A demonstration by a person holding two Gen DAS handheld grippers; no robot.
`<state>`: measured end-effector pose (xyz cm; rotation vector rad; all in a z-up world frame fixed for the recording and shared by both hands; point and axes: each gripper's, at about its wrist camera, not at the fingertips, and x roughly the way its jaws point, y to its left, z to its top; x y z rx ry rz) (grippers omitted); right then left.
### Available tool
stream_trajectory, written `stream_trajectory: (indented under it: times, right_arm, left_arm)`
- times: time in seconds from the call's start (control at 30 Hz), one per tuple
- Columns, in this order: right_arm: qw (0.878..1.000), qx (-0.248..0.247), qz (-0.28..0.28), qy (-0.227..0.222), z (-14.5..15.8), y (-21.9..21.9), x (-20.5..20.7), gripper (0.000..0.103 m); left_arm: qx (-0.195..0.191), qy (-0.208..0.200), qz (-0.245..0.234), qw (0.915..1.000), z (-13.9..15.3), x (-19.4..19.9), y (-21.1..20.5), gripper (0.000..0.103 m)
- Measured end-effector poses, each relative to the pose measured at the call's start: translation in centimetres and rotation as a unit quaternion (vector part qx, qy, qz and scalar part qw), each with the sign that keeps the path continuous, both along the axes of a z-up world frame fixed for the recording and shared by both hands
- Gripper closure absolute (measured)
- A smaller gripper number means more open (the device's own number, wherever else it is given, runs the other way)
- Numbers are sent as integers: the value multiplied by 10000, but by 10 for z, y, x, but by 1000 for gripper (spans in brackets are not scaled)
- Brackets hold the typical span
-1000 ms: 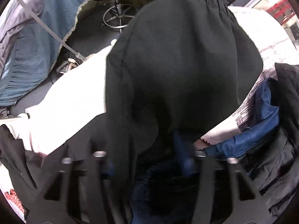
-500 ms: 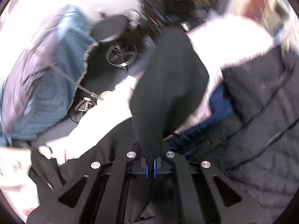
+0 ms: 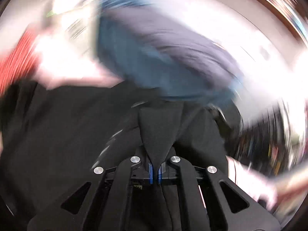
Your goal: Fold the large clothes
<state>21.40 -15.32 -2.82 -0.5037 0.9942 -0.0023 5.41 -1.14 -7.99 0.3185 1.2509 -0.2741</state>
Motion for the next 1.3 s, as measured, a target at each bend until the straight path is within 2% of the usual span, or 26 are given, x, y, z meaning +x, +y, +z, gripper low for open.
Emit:
stream_trajectory:
  times: [0.07, 0.17, 0.2, 0.27, 0.3, 0.33, 0.5, 0.6, 0.7, 0.8, 0.9, 1.03, 1.1, 1.2, 1.27, 1.3]
  right_arm:
    - [9952, -520, 677, 478, -48, 48, -21, 99]
    - [9870, -898, 888, 994, -102, 77, -45, 95]
    - [9860, -907, 845, 1113, -112, 78, -47, 90]
    - [9847, -937, 644, 1320, -131, 74, -56, 58]
    - [9850, -880, 568, 1373, -135, 71, -59, 24]
    - [9868, -767, 519, 1328, -133, 68, -64, 20]
    - [9939, -272, 184, 1056, -105, 43, -88, 20]
    - [9944, 410, -421, 880, -89, 9, -93, 20]
    - [9842, 959, -1302, 722, -75, -34, -100, 20]
    - [9658, 1323, -2126, 676, -74, -79, -112, 20]
    - [9510, 1552, -2567, 752, -81, -109, -123, 20]
    - [9472, 1641, -2691, 581, -82, -131, -121, 20]
    - [9448, 1535, -2786, 786, -99, -141, -112, 20]
    - [9390, 895, -3143, 1075, -123, -158, -121, 20]
    - [9240, 703, -3594, 1103, -135, -179, -126, 20]
    - [9110, 744, -3915, 1061, -137, -194, -130, 20]
  left_arm:
    - [7, 51, 135, 9999, -1, -1, 9, 6]
    - [-15, 152, 348, 9993, -5, -2, 22, 7]
    - [-24, 178, 401, 9990, -6, -3, 26, 7]
    - [-11, 244, 482, 9985, -9, -4, 32, 7]
    - [-5, 283, 497, 9984, -10, -5, 34, 6]
    - [-5, 301, 502, 9983, -11, -4, 34, 6]
    - [-82, 225, 342, 9991, -7, 14, 18, 6]
    - [-64, -33, 56, 10000, 4, 38, -2, 6]
    - [7, -288, -173, 9994, 9, 70, -21, 6]
    - [31, -387, -170, 9991, 10, 104, -34, 8]
    - [-121, -451, -250, 9986, 11, 146, -57, 9]
    - [309, -726, -425, 9960, -2, 187, -87, 12]
    - [206, -433, -101, 9988, -15, 216, -89, 15]
    - [-37, -12, 133, 9999, -31, 235, -96, 19]
    - [-104, 67, -329, 9994, -36, 226, -125, 19]
    - [-92, 38, -590, 9982, -35, 218, -138, 18]
